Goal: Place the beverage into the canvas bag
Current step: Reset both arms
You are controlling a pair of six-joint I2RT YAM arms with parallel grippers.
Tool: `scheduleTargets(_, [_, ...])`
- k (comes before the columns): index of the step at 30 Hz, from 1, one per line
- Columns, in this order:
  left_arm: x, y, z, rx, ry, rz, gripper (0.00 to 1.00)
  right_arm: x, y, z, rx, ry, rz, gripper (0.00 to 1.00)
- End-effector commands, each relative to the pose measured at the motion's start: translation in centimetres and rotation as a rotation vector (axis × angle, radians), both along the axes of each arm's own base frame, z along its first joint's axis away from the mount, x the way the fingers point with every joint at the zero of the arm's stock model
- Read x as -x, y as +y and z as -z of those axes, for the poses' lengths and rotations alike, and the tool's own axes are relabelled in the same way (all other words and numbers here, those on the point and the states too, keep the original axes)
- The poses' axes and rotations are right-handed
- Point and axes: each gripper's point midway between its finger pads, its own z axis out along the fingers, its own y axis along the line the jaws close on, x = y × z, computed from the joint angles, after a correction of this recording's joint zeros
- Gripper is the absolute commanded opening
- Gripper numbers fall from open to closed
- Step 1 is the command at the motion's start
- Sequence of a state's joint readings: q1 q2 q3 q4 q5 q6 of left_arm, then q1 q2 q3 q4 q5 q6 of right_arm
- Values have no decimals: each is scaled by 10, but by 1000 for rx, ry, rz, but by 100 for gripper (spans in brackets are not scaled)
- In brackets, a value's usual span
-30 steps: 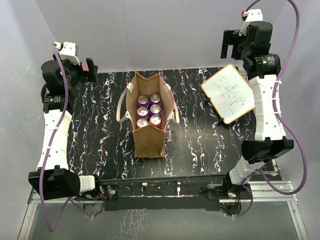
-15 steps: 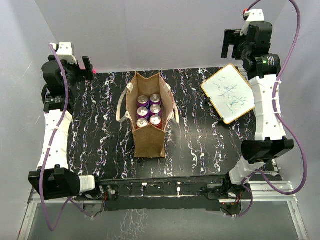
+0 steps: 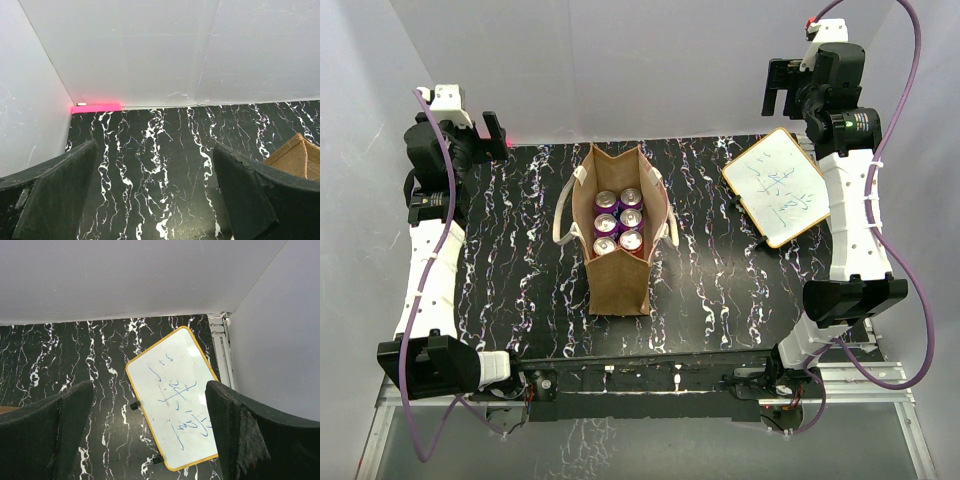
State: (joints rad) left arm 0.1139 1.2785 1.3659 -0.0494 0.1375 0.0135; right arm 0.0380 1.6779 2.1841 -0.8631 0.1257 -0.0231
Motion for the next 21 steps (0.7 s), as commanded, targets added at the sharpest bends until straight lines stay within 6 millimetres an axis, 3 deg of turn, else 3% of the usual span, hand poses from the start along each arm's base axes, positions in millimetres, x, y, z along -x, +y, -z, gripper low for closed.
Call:
scheduleTargets(1, [8,-3,-21,4,-59,4,97,1,1,-22,-19,-74,-5,98])
scheduleTargets(12, [7,-17,-8,-36,-36,103,97,3,0,-22,-9,-72,-4,98])
scheduleTargets(21, [4,-13,-5,-76,-36,76,97,2,1,-21,-9,-69,-8,99])
